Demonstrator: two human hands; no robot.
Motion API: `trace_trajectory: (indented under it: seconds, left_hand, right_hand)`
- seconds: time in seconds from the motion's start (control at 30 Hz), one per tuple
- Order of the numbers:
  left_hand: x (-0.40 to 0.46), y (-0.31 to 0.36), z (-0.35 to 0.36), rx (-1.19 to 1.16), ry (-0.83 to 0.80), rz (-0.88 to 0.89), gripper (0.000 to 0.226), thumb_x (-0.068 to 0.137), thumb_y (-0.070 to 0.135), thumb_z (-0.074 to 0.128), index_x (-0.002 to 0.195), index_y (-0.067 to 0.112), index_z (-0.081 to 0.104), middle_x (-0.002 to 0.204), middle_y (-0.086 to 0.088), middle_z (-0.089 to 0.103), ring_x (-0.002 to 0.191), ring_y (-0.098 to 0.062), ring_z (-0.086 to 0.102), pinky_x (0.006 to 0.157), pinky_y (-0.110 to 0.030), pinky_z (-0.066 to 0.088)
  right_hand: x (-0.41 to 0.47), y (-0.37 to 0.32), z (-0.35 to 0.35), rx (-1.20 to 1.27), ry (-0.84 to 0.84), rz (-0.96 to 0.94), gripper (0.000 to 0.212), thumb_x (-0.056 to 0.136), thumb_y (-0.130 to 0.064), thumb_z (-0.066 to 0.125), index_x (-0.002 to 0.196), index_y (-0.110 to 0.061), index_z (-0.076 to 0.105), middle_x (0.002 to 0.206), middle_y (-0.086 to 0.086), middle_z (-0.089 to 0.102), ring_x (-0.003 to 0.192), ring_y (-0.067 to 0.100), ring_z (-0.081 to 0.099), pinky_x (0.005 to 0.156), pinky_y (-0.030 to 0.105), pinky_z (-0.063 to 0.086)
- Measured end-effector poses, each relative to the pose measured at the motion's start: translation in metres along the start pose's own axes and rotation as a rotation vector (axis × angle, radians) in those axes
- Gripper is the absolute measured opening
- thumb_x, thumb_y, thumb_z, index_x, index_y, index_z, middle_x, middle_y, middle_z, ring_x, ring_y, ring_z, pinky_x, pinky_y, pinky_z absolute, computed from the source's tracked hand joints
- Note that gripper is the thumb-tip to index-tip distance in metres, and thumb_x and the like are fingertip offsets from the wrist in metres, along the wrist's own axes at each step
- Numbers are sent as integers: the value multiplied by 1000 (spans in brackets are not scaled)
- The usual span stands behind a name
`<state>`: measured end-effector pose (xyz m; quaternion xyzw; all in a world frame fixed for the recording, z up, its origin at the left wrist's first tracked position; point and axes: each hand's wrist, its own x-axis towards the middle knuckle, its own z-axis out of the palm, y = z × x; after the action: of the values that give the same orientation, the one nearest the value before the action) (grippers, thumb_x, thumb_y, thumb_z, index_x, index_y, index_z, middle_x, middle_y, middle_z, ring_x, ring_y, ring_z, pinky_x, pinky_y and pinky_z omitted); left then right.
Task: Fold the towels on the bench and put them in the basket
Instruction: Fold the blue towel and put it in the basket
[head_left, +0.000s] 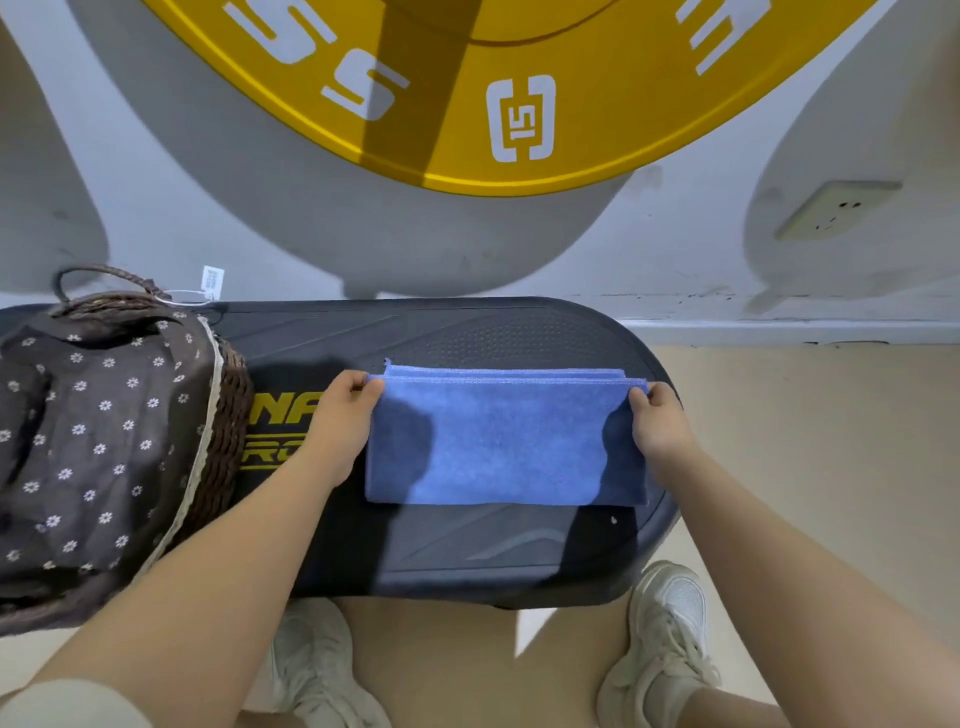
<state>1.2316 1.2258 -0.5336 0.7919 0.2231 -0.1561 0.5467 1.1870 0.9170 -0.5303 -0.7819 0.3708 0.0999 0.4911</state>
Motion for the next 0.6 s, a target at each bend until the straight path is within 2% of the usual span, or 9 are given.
trace_trajectory:
  seconds: [0.07, 0.2, 0.33, 0.4, 0.47, 0.53, 0.57, 0.6]
  left_hand:
    - [11, 2, 7, 40, 51, 20, 18, 98, 28, 41, 86, 16, 47, 81, -4, 51, 74, -18, 42, 67, -33, 35]
    - [24, 4, 23, 174, 112, 64, 17, 99, 28, 37, 94, 13, 43, 71, -1, 44, 61, -14, 37, 53, -28, 31]
    - [30, -2, 23, 285, 122, 75, 17, 99, 28, 37, 98, 12, 44, 74, -6, 51, 68, -22, 47, 50, -30, 32]
    - [28, -2, 23, 313, 130, 96, 21, 99, 26, 39, 112, 11, 43, 89, -12, 58, 79, -27, 54, 59, -32, 40]
    - [18, 2, 27, 364, 184, 149, 38, 96, 21, 45, 131, 7, 37, 117, -14, 55, 107, -31, 53, 84, -38, 43]
    - [7, 2, 35, 573, 279, 346, 51, 90, 15, 53, 136, 2, 36, 142, -17, 38, 131, -33, 35, 106, -41, 31]
    - [2, 1, 41, 690, 245, 485, 51, 87, 12, 56, 134, 1, 39, 145, -17, 33, 134, -34, 32, 108, -39, 28]
    - [-3, 0, 49, 782, 165, 615, 49, 83, 11, 57, 130, 2, 43, 145, -16, 33, 132, -33, 35, 107, -38, 30]
  right_hand:
    - [9, -2, 4, -48, 12, 1, 17, 100, -24, 33, 98, -11, 44, 90, 4, 52, 87, 22, 48, 74, 31, 36]
    - [21, -6, 9, -109, 57, 2, 19, 99, -23, 34, 98, -8, 45, 90, 9, 50, 84, 23, 45, 72, 32, 34]
    - [24, -9, 12, -196, 89, -18, 25, 100, -23, 35, 110, -5, 48, 93, 8, 50, 84, 22, 44, 72, 32, 33]
    - [23, -11, 13, -238, 115, -11, 26, 100, -23, 35, 114, -5, 47, 96, 8, 51, 84, 23, 45, 72, 32, 35]
    - [16, -15, 17, -275, 185, -10, 26, 98, -22, 40, 118, -5, 45, 109, 12, 55, 92, 29, 50, 78, 37, 40]
    - [6, -13, 28, -469, 362, -223, 31, 92, -16, 49, 121, -4, 48, 124, 18, 54, 109, 38, 51, 91, 43, 39]
    - [-2, -11, 38, -554, 392, -404, 33, 88, -12, 51, 120, -2, 51, 127, 20, 53, 115, 40, 49, 95, 45, 38]
    - [-12, -10, 52, -574, 351, -576, 36, 85, -10, 51, 119, 0, 52, 130, 21, 52, 120, 40, 47, 99, 45, 36]
